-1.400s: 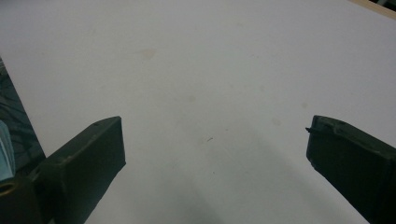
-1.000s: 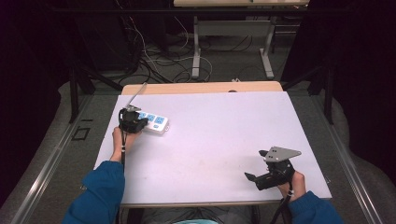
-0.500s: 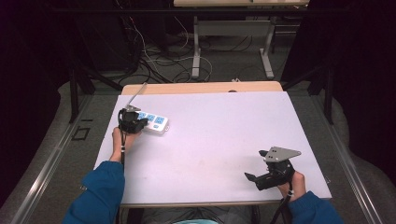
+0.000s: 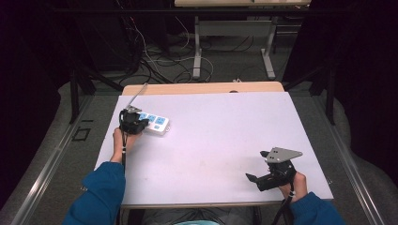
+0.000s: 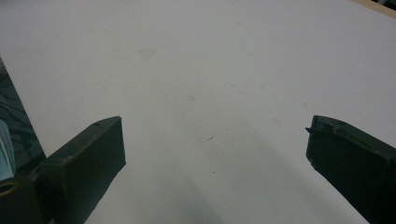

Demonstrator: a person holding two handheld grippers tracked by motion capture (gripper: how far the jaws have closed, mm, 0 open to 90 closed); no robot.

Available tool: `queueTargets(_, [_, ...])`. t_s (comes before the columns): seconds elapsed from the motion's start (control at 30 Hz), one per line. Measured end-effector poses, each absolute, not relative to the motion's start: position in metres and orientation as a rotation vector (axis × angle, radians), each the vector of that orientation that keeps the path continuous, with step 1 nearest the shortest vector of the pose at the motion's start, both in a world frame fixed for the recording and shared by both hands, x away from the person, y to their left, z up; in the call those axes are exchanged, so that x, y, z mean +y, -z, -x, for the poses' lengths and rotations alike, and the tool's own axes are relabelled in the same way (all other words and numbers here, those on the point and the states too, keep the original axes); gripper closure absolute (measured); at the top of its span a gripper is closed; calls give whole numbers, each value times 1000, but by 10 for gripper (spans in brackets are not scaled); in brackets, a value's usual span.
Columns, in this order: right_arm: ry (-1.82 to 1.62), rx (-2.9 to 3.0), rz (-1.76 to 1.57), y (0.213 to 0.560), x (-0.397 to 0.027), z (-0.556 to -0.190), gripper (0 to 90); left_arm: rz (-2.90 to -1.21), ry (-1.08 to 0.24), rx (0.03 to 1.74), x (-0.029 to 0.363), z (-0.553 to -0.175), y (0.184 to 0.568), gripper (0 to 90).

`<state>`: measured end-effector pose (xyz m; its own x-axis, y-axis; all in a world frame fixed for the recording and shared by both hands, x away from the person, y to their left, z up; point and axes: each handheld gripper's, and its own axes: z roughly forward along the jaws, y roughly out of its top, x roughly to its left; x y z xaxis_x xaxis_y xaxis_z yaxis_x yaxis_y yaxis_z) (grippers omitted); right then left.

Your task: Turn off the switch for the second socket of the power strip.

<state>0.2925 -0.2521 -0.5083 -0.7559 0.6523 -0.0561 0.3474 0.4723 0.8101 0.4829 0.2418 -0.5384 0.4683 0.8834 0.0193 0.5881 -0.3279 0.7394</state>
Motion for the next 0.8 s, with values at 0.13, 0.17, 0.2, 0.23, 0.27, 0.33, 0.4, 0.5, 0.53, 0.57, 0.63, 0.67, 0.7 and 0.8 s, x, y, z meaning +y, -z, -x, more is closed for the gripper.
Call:
queueTargets(0.13, [-1177,2365,-840,508,-252,-292,39,-2062,-562,1214,242,-483,538,900])
queueTargets(0.17, [-1181,2367,-841,508,-252,-293,39,-2065,-566,1215,242,-482,537,900])
queueTargets(0.2, [-1181,2367,-842,508,-252,-293,39,-2057,-575,1216,241,-482,538,900])
queueTargets(0.23, [-1181,2367,-841,508,-252,-293,39,-2064,-566,1214,242,-483,538,900])
queueTargets(0.27, [-1176,2373,-842,508,-252,-293,39,-2061,-564,1213,242,-483,538,900])
queueTargets(0.33, [-1175,2378,-841,508,-252,-292,39,-2061,-565,1212,242,-483,538,900])
queueTargets(0.4, [-1170,2379,-843,508,-252,-292,39,-2059,-578,1217,241,-482,538,900])
queueTargets(0.5, [-1173,2377,-842,508,-252,-293,39,-2063,-583,1216,241,-482,538,900])
queueTargets(0.53, [-1175,2378,-842,508,-252,-293,39,-2063,-581,1214,241,-482,538,900])
queueTargets(0.57, [-1174,2380,-841,508,-252,-292,39,-2063,-582,1210,240,-482,538,900])
queueTargets(0.63, [-1173,2376,-843,508,-252,-293,40,-2062,-582,1211,240,-482,538,900])
queueTargets(0.67, [-1172,2377,-842,508,-252,-293,39,-2065,-582,1213,240,-482,538,900])
queueTargets(0.7, [-1172,2378,-842,508,-252,-293,39,-2064,-582,1213,240,-482,538,900])
queueTargets(0.8, [-1172,2378,-842,508,-252,-293,39,-2063,-575,1220,240,-481,538,900])
